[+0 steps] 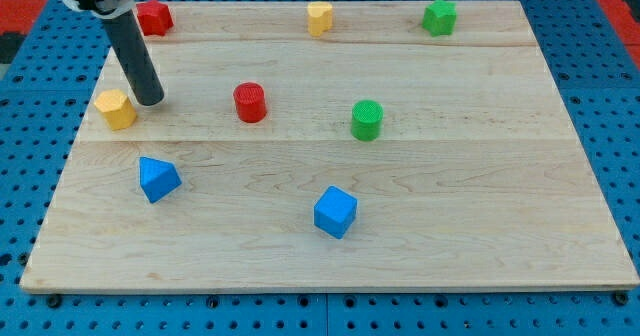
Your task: Move circles diagonal to the blue cube
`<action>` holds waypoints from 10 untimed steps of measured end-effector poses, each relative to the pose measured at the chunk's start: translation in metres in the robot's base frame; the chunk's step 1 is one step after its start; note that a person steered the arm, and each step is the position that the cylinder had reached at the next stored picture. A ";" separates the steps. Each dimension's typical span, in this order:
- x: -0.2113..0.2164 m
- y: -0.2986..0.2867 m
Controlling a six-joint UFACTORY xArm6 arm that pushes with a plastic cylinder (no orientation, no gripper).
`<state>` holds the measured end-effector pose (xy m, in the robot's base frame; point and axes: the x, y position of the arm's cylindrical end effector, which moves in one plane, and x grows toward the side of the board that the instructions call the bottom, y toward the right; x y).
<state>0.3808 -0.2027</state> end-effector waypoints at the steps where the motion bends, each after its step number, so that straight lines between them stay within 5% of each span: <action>1: 0.000 0.047; 5: 0.034 0.330; 7: 0.093 0.304; 8: 0.082 0.360; 10: 0.079 0.382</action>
<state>0.4598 0.1789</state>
